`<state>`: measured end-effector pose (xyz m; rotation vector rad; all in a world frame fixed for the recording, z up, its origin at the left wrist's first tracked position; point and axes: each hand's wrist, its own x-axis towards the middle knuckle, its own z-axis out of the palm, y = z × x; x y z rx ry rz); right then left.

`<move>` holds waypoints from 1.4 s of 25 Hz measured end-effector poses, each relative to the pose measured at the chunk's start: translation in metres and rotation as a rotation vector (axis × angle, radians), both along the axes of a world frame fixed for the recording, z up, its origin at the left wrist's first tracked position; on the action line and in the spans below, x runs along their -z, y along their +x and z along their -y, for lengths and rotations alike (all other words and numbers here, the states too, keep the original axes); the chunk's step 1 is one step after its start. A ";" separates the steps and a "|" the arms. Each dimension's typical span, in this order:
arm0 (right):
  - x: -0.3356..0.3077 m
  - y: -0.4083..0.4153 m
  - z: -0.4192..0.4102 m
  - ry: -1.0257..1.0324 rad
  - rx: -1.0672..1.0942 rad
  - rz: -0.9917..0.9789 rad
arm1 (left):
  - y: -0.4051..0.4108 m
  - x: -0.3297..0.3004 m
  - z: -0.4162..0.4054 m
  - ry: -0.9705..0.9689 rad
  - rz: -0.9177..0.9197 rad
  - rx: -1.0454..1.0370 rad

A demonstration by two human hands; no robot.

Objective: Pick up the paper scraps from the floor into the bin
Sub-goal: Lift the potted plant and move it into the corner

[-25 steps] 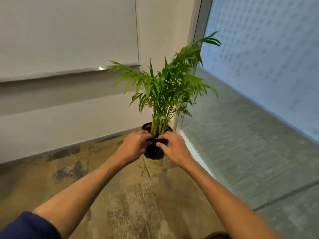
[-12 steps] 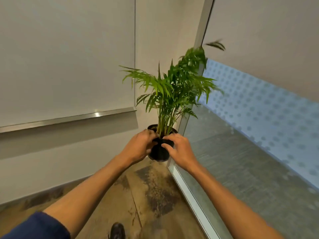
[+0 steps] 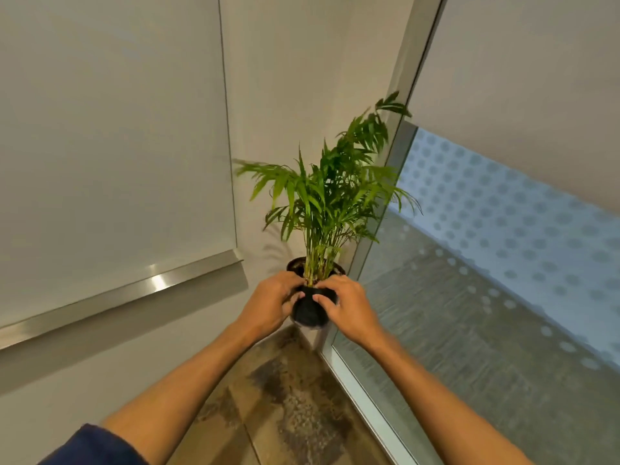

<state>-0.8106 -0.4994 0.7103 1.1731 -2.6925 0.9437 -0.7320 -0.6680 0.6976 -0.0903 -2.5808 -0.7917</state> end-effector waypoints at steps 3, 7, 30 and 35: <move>0.011 -0.042 0.019 -0.002 0.011 0.014 | -0.044 0.009 0.019 -0.002 0.028 0.022; 0.035 -0.100 0.034 -0.029 0.014 0.050 | -0.101 0.030 0.034 -0.006 0.065 -0.006; 0.643 -0.286 0.126 0.171 -0.105 0.038 | -0.278 0.638 0.100 -0.041 0.339 -0.218; 0.797 -0.313 0.133 0.216 -0.100 -0.042 | -0.301 0.777 0.104 -0.098 0.349 -0.223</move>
